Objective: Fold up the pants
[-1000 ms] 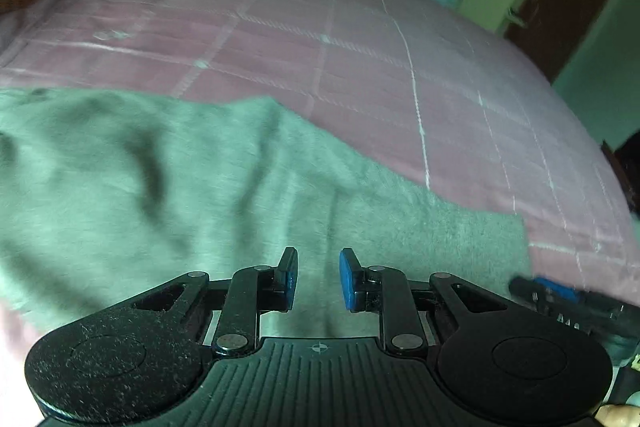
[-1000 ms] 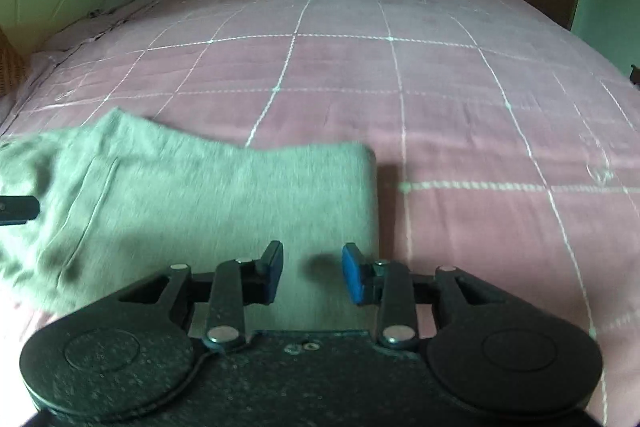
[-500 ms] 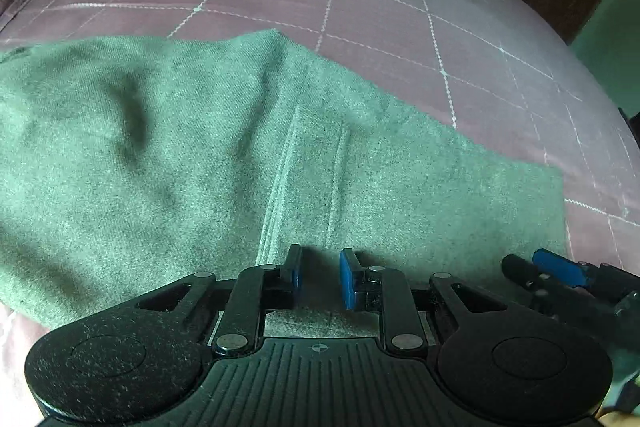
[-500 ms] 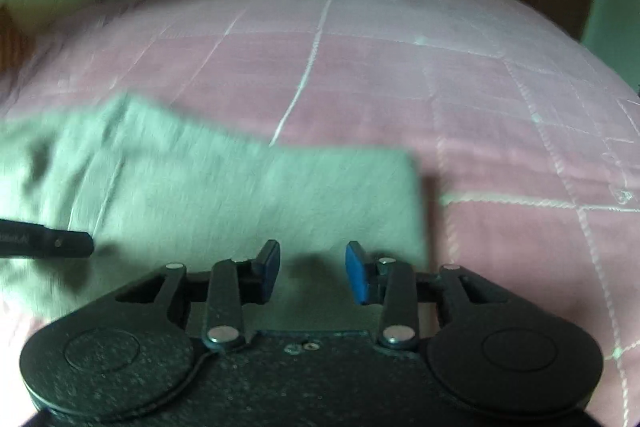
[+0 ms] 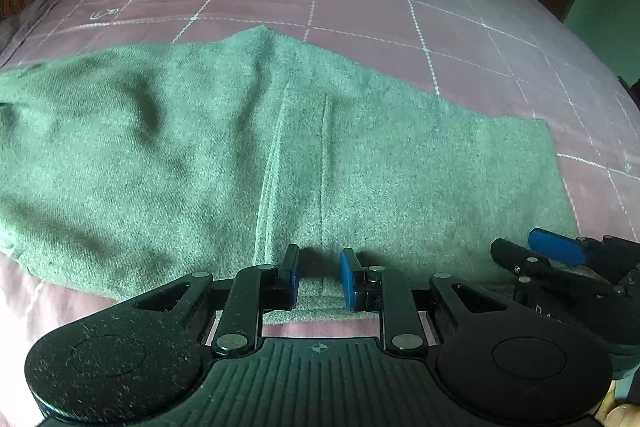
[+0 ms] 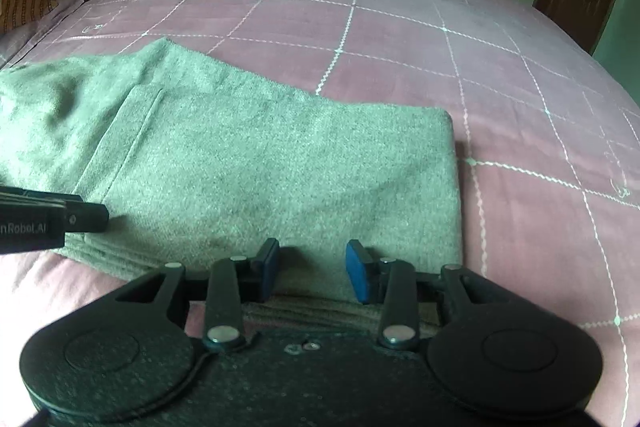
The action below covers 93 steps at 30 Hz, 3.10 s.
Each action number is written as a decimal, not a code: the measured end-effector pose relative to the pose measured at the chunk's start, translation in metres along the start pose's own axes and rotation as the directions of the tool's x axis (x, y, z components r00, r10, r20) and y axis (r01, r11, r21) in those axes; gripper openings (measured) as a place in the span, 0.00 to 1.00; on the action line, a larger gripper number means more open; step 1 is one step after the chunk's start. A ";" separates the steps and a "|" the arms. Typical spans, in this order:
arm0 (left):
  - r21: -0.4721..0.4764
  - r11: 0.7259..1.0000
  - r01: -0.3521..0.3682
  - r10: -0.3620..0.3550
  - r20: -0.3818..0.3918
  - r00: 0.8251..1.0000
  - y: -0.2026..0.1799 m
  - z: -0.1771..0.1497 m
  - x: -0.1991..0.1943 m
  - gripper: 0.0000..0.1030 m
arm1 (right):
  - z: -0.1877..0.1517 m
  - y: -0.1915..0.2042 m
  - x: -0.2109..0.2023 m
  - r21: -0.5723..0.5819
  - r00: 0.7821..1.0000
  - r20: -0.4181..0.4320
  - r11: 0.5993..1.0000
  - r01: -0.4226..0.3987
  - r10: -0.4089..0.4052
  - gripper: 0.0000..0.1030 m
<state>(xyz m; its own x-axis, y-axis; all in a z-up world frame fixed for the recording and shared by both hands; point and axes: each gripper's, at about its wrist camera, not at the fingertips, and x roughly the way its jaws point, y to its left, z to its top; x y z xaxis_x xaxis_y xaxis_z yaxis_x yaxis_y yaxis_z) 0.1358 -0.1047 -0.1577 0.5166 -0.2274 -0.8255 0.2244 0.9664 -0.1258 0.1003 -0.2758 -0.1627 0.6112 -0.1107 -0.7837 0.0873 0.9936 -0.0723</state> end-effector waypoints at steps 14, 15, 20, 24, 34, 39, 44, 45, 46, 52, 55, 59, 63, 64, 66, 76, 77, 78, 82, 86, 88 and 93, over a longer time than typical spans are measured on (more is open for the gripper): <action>0.040 0.999 -0.036 0.035 0.034 0.999 -0.007 -0.009 -0.002 0.21 | -0.017 0.005 -0.008 0.050 0.998 0.042 0.998 0.034 -0.036 0.37; 0.043 0.998 -0.036 0.034 0.035 0.999 -0.008 -0.011 -0.002 0.21 | -0.018 0.006 -0.009 0.049 0.998 0.043 0.998 0.037 -0.039 0.37; 0.050 0.998 -0.032 0.031 0.031 0.999 -0.007 -0.013 -0.009 0.21 | -0.022 0.007 -0.013 0.062 0.998 0.049 0.997 0.041 -0.044 0.37; -0.076 0.997 0.009 -0.005 0.049 0.999 0.016 -0.014 -0.031 0.21 | -0.022 0.009 -0.016 0.048 0.998 0.040 0.998 0.045 -0.047 0.36; -0.331 0.942 -0.054 0.098 0.116 0.988 0.141 -0.030 -0.080 0.68 | -0.014 0.014 -0.025 0.061 0.997 0.056 0.997 0.047 -0.051 0.37; -0.480 0.875 -0.062 0.130 0.110 0.985 0.211 -0.034 -0.080 0.68 | -0.008 0.023 -0.034 0.102 0.996 0.090 0.995 -0.012 0.003 0.38; -0.686 0.727 0.030 0.061 0.108 0.992 0.270 -0.048 -0.052 0.68 | -0.004 0.048 -0.033 0.061 0.995 0.090 0.996 -0.060 0.054 0.43; -0.709 0.703 0.052 0.043 0.116 0.992 0.277 -0.050 -0.046 0.68 | -0.003 0.052 -0.032 0.056 0.994 0.086 0.996 -0.066 0.061 0.44; -0.724 0.687 0.069 0.029 0.122 0.992 0.281 -0.051 -0.040 0.68 | -0.003 0.055 -0.031 0.052 0.994 0.082 0.996 -0.072 0.068 0.45; -0.767 0.619 0.169 -0.035 0.189 0.981 0.300 -0.047 -0.005 0.68 | 0.001 0.065 -0.026 0.033 0.995 0.070 0.997 -0.075 0.073 0.47; -0.787 0.571 0.232 -0.070 0.235 0.969 0.308 -0.041 0.009 0.68 | 0.004 0.065 -0.021 0.036 0.996 0.062 0.997 -0.073 0.070 0.48; -0.809 0.523 0.268 -0.066 0.275 0.959 0.316 -0.036 0.030 0.42 | 0.006 0.064 -0.017 0.044 0.996 0.056 0.997 -0.069 0.066 0.49; -0.824 0.505 0.257 -0.056 0.266 0.962 0.319 -0.035 0.044 0.22 | 0.009 0.063 -0.016 0.046 0.997 0.062 0.997 -0.058 0.055 0.47; -0.815 0.526 0.245 -0.043 0.262 0.964 0.316 -0.033 0.042 0.21 | 0.011 0.063 -0.015 0.043 0.997 0.063 0.998 -0.055 0.052 0.47; -0.784 0.579 0.223 -0.015 0.264 0.964 0.304 -0.026 0.029 0.18 | 0.016 0.064 -0.014 0.029 0.997 0.072 0.999 -0.038 0.036 0.47; -0.237 0.961 0.144 -0.036 0.408 0.912 0.161 0.071 -0.048 0.18 | 0.025 0.076 0.014 -0.002 0.999 -0.016 0.999 -0.048 0.048 0.47; -0.171 0.974 0.149 -0.067 0.411 0.909 0.138 0.075 -0.049 0.18 | 0.025 0.066 0.009 0.047 0.997 -0.006 0.996 -0.076 0.076 0.46; -0.105 0.983 0.153 -0.098 0.409 0.907 0.115 0.078 -0.048 0.18 | 0.024 0.056 0.003 0.092 0.996 0.006 0.992 -0.087 0.087 0.47; 0.133 0.972 0.196 -0.229 0.315 0.921 0.016 0.068 -0.028 0.18 | 0.013 0.010 -0.026 0.215 0.994 0.062 0.971 -0.103 0.092 0.48; 0.308 0.929 0.206 -0.255 0.125 0.959 -0.062 0.036 0.011 0.18 | -0.003 -0.034 -0.045 0.283 0.995 0.077 0.956 -0.081 0.062 0.50; 0.302 0.930 0.211 -0.241 0.065 0.968 -0.075 0.027 0.025 0.18 | -0.013 -0.055 -0.049 0.324 0.996 0.069 0.942 -0.083 0.065 0.51; 0.227 0.942 0.247 -0.272 0.087 0.958 -0.060 0.026 0.005 0.25 | -0.026 -0.078 -0.059 0.370 0.992 0.080 0.921 -0.122 0.099 0.60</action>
<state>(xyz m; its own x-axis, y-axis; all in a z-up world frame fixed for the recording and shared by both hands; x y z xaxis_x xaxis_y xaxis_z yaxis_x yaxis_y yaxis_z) 0.1461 -0.1673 -0.1404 0.5058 -0.4909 -0.7093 0.5262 0.8272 -0.1972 0.0369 -0.3462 -0.1275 0.6780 -0.0134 -0.7350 0.2970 0.9195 0.2573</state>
